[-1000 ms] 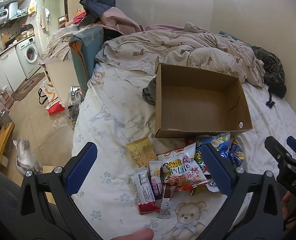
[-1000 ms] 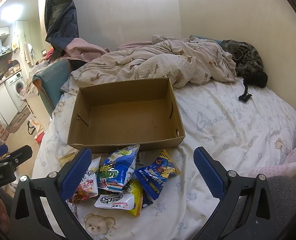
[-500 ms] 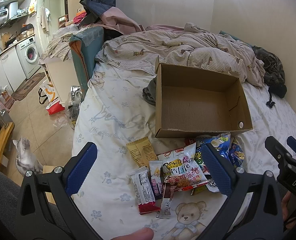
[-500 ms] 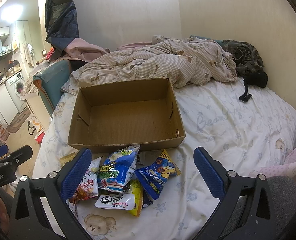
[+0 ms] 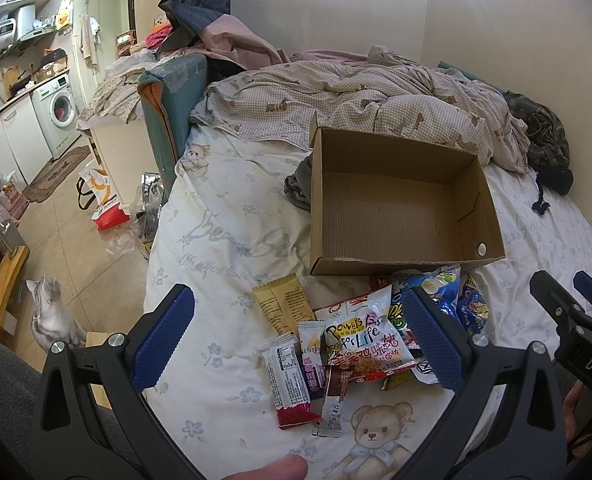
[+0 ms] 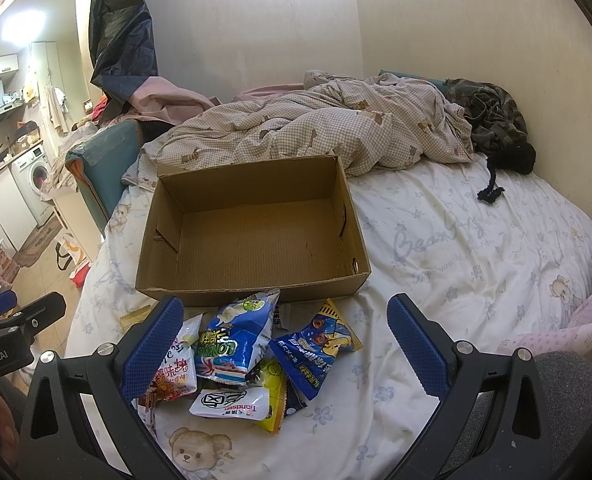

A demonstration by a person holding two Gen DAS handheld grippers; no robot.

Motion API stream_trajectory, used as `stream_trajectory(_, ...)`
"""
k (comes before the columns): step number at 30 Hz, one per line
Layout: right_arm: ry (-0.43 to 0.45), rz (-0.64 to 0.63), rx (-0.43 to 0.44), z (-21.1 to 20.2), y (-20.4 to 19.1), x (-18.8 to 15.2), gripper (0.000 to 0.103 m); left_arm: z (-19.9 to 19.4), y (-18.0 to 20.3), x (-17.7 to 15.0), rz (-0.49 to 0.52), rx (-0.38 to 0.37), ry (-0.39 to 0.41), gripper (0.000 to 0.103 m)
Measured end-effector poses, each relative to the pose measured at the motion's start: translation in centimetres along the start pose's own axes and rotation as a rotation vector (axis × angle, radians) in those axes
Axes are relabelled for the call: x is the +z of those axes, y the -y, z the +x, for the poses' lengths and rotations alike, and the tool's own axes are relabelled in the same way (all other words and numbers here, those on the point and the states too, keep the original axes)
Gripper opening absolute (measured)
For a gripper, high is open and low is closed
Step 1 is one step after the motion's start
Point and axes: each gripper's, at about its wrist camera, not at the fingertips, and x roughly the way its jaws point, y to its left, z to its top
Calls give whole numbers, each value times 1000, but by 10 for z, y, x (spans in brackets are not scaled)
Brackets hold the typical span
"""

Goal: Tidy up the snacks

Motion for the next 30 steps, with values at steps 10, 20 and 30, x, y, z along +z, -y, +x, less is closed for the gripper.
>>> stream_trajectory(10, 0, 1, 0, 0, 0, 0, 103, 0, 0, 0, 2, 1, 2, 103)
stream_trajectory(20, -10, 116, 55, 0, 18, 15, 103, 5, -8, 15, 3, 18, -37, 103)
stream_trajectory(30, -79, 276, 118, 33, 67, 41, 103, 60, -48, 35, -112, 88, -256, 103)
